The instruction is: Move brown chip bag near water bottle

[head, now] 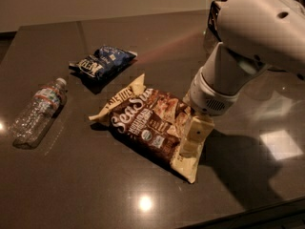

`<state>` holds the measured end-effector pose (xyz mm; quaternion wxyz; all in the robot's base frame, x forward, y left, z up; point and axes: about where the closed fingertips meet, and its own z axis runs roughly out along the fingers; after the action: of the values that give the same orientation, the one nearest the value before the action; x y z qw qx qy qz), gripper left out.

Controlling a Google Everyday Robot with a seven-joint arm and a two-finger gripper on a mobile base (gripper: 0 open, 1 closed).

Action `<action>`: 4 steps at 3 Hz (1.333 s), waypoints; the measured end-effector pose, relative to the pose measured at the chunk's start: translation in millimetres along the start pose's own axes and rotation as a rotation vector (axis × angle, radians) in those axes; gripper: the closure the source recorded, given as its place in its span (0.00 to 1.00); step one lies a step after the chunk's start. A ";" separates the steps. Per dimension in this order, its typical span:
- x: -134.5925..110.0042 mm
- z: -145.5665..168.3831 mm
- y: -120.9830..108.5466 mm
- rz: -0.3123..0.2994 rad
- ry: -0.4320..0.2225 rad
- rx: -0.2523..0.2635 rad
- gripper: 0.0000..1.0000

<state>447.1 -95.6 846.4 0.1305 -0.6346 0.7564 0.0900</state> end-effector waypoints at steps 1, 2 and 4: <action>-14.5 4.6 0.8 -0.007 0.004 0.015 0.41; -34.3 4.5 5.4 -0.034 -0.013 0.017 0.64; -84.6 -5.6 18.2 -0.128 -0.064 -0.006 1.00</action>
Offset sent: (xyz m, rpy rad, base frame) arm -0.0005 0.0579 0.0140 0.0287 -0.0414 0.0585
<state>442.4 -14.8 877.5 0.1585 -0.6787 0.7096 0.1039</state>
